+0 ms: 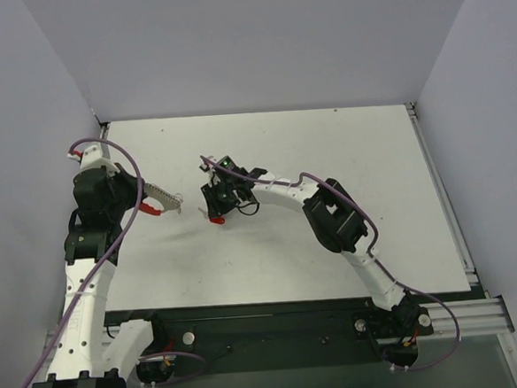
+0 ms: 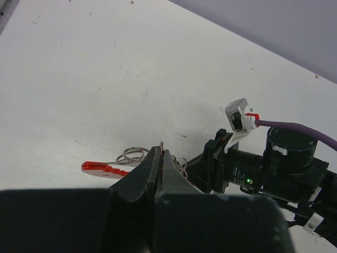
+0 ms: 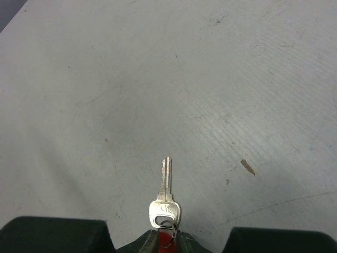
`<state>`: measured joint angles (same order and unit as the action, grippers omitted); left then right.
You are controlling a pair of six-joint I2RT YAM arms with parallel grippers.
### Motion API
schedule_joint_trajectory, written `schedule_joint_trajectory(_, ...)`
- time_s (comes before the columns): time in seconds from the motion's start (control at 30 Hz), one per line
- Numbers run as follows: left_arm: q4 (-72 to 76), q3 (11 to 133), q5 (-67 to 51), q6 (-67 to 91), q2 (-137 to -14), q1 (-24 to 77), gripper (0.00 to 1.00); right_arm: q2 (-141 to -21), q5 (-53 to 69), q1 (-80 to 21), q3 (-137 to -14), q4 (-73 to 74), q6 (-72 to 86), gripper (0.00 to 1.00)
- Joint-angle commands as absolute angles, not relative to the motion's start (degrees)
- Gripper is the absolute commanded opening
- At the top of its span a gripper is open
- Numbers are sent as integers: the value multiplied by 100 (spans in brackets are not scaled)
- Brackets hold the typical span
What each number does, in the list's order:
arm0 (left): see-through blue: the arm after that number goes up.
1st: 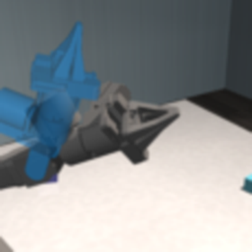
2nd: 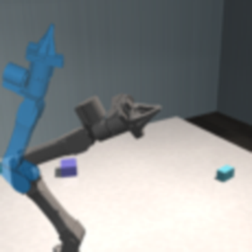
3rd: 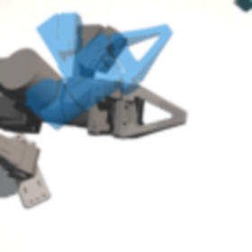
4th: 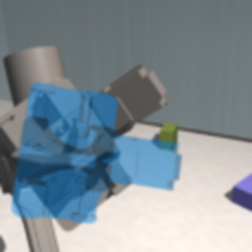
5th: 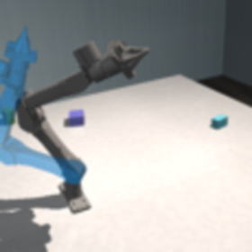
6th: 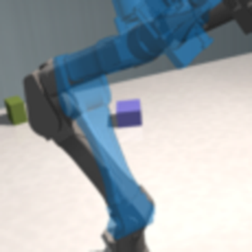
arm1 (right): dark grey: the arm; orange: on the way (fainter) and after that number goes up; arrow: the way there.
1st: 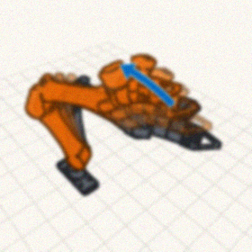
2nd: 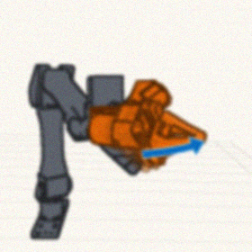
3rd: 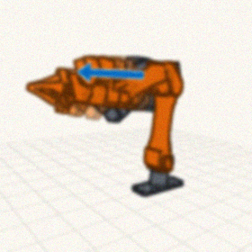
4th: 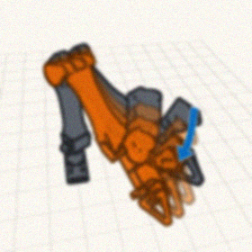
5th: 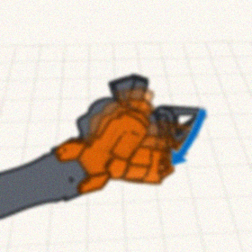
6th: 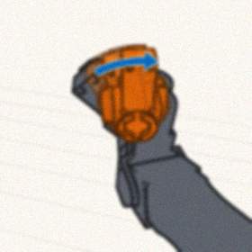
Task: Put the keys on the keyring
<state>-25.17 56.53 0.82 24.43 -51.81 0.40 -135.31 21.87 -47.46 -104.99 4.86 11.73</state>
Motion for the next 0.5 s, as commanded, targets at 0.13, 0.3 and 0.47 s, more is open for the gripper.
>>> schedule_joint_trajectory(0.13,-2268,5941,70,2303,-5080,44,0,-13315,2785,-4737,-10177,290,1213,14)
schedule_joint_trajectory(0.3,-2268,5897,88,2259,-5045,44,0,-13377,2936,-4737,-10151,89,1371,2)
schedule_joint_trajectory(0.47,-2268,5862,88,2215,-5001,35,0,-13377,3085,-4667,-10090,44,1476,0)
